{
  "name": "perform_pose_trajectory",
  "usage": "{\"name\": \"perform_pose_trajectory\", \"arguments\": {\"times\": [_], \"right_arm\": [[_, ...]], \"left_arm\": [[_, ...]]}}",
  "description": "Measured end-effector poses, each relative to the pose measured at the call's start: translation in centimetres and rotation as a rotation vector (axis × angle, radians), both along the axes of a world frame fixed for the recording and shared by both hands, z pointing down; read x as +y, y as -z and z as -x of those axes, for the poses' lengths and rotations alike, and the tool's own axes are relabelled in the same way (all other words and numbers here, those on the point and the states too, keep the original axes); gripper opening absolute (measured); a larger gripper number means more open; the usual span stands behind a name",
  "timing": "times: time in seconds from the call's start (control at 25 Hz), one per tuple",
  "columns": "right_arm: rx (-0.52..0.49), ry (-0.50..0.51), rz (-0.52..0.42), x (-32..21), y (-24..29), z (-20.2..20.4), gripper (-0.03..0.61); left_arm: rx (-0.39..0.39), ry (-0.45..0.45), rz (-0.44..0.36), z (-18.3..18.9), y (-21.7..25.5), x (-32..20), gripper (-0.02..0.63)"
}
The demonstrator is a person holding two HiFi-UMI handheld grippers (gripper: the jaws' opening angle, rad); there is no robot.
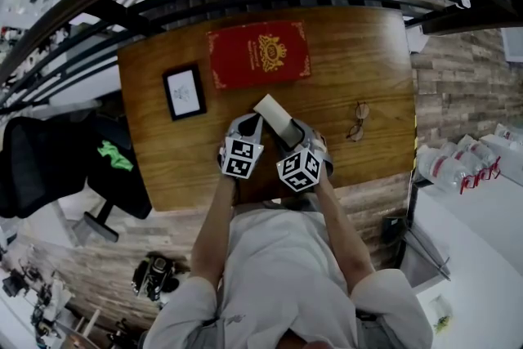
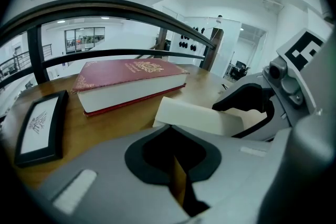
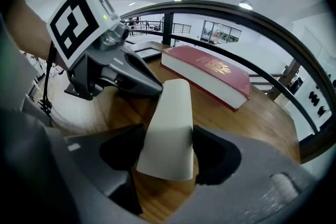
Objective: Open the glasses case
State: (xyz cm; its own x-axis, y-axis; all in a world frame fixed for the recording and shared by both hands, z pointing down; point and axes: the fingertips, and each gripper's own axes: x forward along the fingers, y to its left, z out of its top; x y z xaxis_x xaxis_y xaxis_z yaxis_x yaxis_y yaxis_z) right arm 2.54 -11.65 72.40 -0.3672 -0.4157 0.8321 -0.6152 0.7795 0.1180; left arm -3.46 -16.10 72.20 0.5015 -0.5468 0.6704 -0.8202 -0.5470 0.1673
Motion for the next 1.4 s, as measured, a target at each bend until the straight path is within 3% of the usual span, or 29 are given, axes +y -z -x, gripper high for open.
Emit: {"name": "perform_pose_trajectory", "arguments": {"times": [0.84,1.4], "right_arm": [[-0.034,-0.013,0.022,0.0,0.5,-0.1,0.285],[-0.075,-0.026,-0.007,-0.1,2.1,-0.4,0.222]], "left_arm": [[0.002,0.007,0.007,0.1,-0.1,-0.1,0.02],[-0.001,0.009,0.008,0.1,-0.2,-0.1,0.02]]}}
